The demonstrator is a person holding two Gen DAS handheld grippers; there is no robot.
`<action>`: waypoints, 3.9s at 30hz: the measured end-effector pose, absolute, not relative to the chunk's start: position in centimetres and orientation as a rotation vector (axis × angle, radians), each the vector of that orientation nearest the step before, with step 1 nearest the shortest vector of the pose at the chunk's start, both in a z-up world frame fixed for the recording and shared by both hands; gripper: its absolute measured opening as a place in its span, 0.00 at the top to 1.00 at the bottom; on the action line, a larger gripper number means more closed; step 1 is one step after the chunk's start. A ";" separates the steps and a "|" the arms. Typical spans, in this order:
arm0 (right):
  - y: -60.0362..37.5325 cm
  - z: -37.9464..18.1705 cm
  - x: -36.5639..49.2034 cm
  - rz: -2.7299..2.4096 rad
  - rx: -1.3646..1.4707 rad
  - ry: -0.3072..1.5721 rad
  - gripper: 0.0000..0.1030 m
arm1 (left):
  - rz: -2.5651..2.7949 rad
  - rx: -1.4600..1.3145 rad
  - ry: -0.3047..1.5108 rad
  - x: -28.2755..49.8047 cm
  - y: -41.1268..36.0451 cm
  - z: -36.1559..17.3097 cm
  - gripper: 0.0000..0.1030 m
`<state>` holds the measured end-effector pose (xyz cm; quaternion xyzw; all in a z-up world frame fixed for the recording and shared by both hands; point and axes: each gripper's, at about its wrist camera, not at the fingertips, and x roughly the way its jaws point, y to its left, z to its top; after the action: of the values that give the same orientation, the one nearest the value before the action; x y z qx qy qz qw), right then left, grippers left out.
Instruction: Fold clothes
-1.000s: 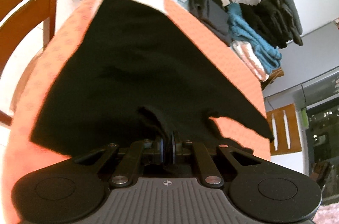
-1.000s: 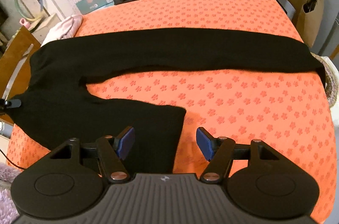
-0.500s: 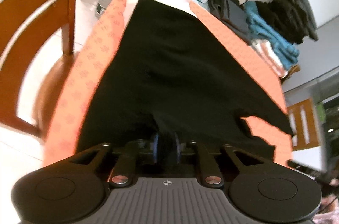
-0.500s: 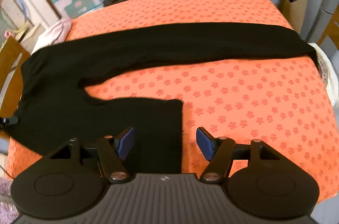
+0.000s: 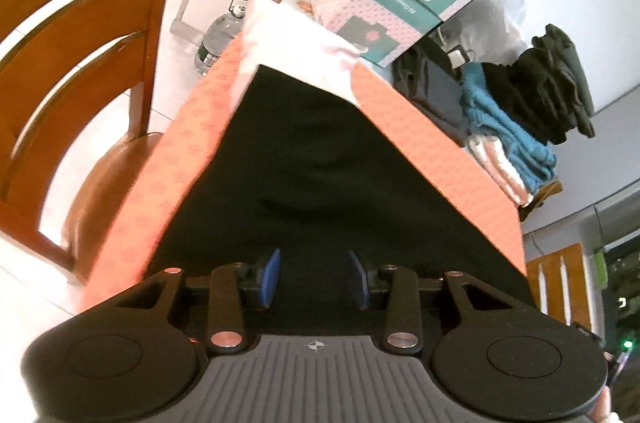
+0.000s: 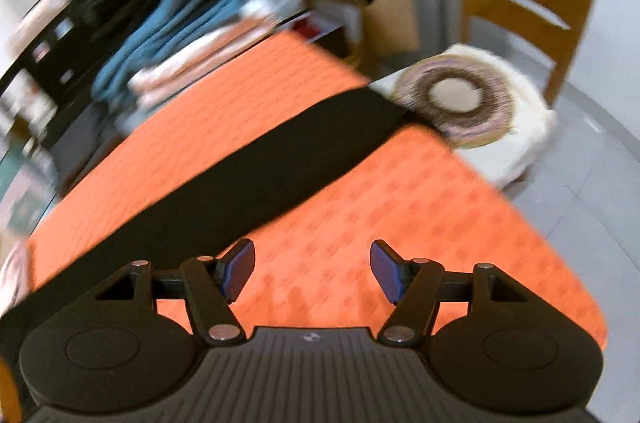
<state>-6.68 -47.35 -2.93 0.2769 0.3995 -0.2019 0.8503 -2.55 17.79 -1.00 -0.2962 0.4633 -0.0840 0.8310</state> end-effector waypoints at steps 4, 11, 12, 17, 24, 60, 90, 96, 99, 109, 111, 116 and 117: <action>-52.0 -4.4 -5.0 -0.496 0.689 0.772 0.34 | -0.192 -0.654 0.980 -2.3 15.7 -0.3 0.60; -58.1 -8.9 -1.2 -0.597 0.864 0.745 0.45 | -0.226 -0.672 0.964 -1.3 12.2 1.0 0.56; -58.5 -9.6 -0.7 -0.604 0.875 0.750 0.53 | -0.226 -0.667 0.964 -1.2 11.8 1.1 0.56; -58.6 -10.6 1.5 -0.632 0.812 0.728 0.64 | -0.214 -0.619 0.980 -0.5 10.4 1.3 0.56; -55.9 -8.7 3.8 -0.599 0.490 0.726 0.96 | -0.168 -0.614 0.983 -0.4 10.8 1.1 0.56; -24.6 -4.1 1.4 0.329 -0.015 0.821 0.58 | -0.127 -0.703 0.948 -1.6 14.5 -0.1 0.55; -33.2 -8.0 3.7 0.004 0.234 0.911 0.91 | -0.199 -0.706 0.959 -0.1 12.2 0.7 0.52; -28.6 -3.8 2.9 0.160 0.135 0.801 0.93 | -0.238 -0.770 0.948 1.3 11.4 0.5 0.38; -25.9 -2.3 2.6 0.246 0.073 0.773 0.93 | -0.294 -0.769 0.928 2.4 9.9 0.8 0.29; -18.8 -1.0 0.6 0.491 -0.146 0.739 0.92 | -0.464 -0.808 1.114 7.1 2.5 -2.8 0.23; -18.0 -1.3 0.0 0.525 -0.172 0.744 0.92 | -0.455 -0.808 1.171 7.4 1.5 -4.1 0.23; -17.1 -1.5 -1.0 0.558 -0.199 0.741 0.92 | -0.433 -0.881 1.244 8.1 0.9 -6.2 0.23; -17.1 -1.5 -1.2 0.562 -0.202 0.738 0.92 | -0.428 -0.896 1.256 8.2 0.7 -6.5 0.23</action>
<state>-1.16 -17.09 -1.51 -0.0972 0.3553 0.2705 0.8894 8.22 0.74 -6.49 -0.4015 0.5629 -0.1921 0.6965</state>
